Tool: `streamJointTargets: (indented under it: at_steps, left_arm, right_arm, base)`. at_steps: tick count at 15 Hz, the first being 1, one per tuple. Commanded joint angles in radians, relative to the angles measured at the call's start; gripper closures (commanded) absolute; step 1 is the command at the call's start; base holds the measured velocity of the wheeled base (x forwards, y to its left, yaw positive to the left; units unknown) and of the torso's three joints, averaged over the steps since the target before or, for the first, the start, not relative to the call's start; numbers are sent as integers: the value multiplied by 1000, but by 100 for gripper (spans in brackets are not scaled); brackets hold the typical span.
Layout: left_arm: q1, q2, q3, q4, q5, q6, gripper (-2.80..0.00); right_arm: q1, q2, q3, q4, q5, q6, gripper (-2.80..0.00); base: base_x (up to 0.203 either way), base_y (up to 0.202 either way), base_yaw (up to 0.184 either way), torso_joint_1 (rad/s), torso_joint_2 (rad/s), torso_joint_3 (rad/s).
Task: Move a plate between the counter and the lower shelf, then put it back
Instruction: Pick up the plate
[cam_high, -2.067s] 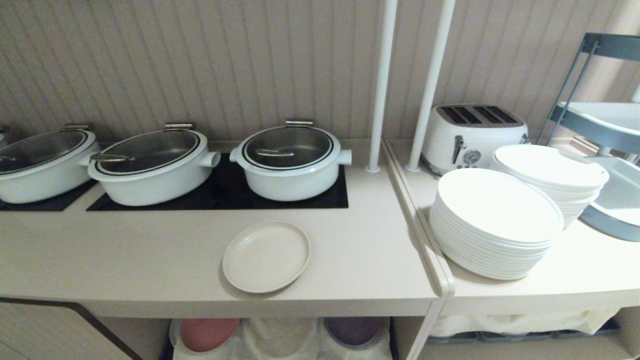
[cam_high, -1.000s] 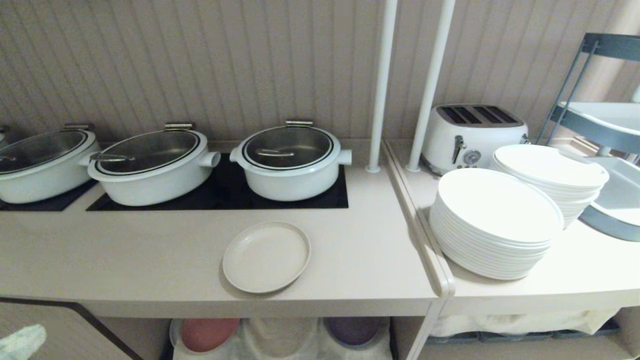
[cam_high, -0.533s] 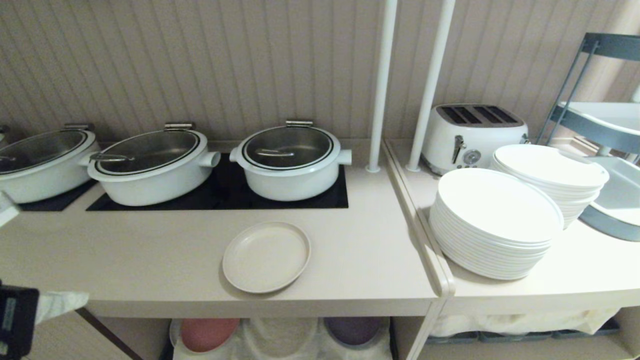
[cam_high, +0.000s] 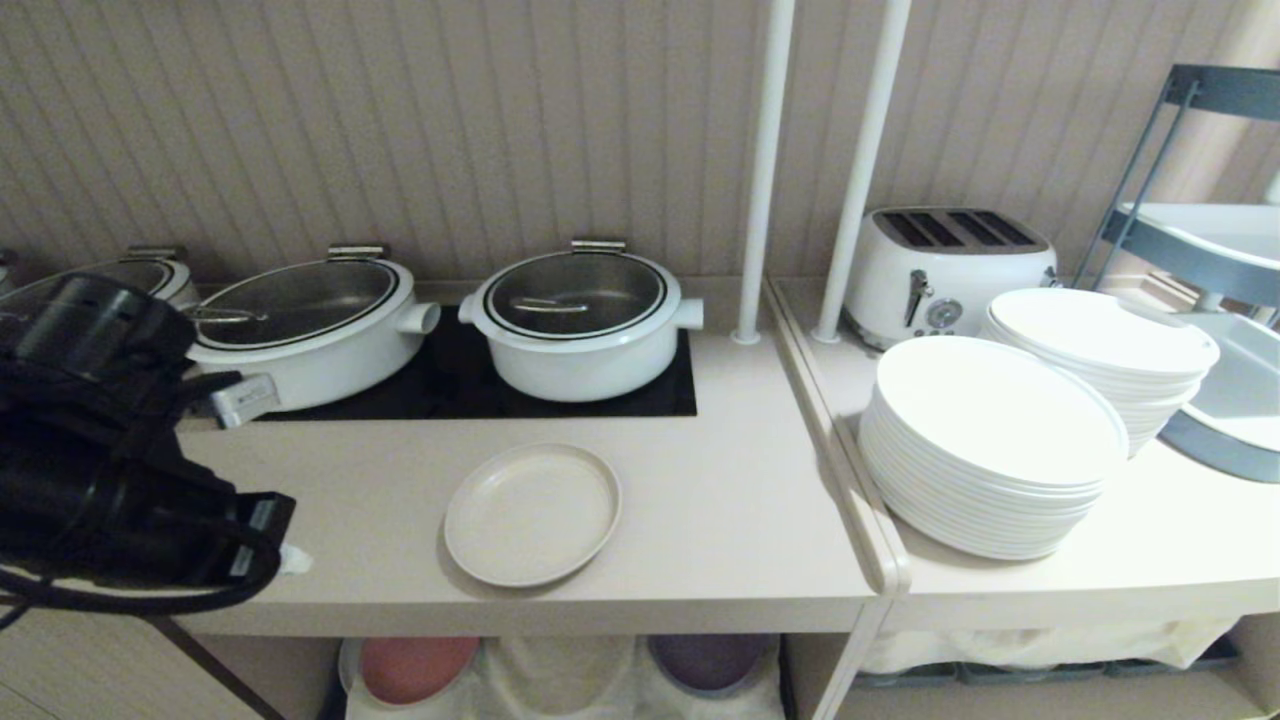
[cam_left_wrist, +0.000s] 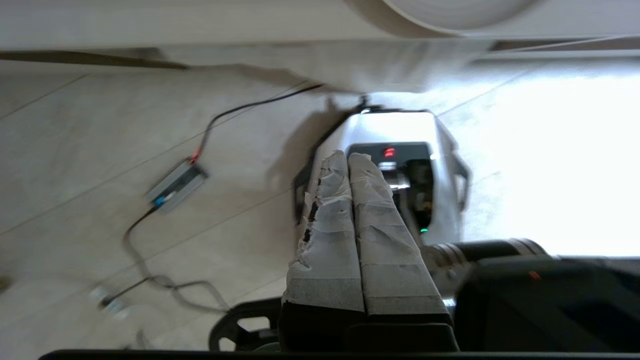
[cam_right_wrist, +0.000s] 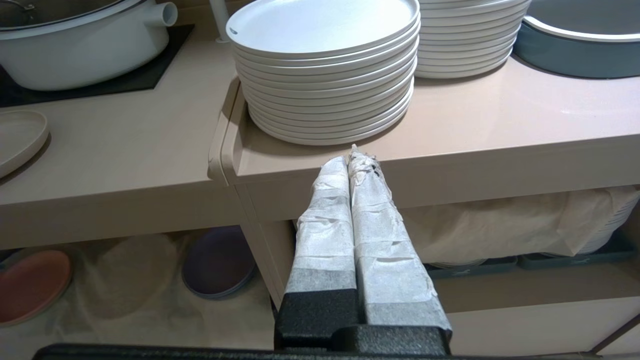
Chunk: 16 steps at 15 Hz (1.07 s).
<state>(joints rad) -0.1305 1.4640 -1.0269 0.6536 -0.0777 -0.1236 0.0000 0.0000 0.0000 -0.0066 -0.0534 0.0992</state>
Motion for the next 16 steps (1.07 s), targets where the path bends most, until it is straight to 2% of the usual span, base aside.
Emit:
streamJointTargets:
  at_steps: [1,4,5,10,15,16]
  left_arm:
    - [-50,134,-35,-7,56,-21,0]
    - [-144,292,-158,-66,179,-147,0]
    - [-161,340,-199,-69,204,-167,0]
    - [-178,522,-355,-72,231,-224,0]
    - [-191,595,-378,-74,242,-315,0]
    - [-193,600,-377,-74,242,-322,-280]
  right_arm:
    - [0,0,0,-1,0,0,0]
    - [0,0,0,-1,0,0,0]
    - [0,0,0,0,0,0,0]
    - [0,0,0,-1,0,0,0]
    - [0,0,0,-1,0,0,0]
    - [0,0,0,0,0,0,0]
  base:
    - [0,0,0,0,0,0]
    - [0,0,0,0,0,0]
    - [0,0,0,0,0,0]
    - [0,0,0,0,0,0]
    - [0,0,0,0,0,0]
    - [0,0,0,0,0,0]
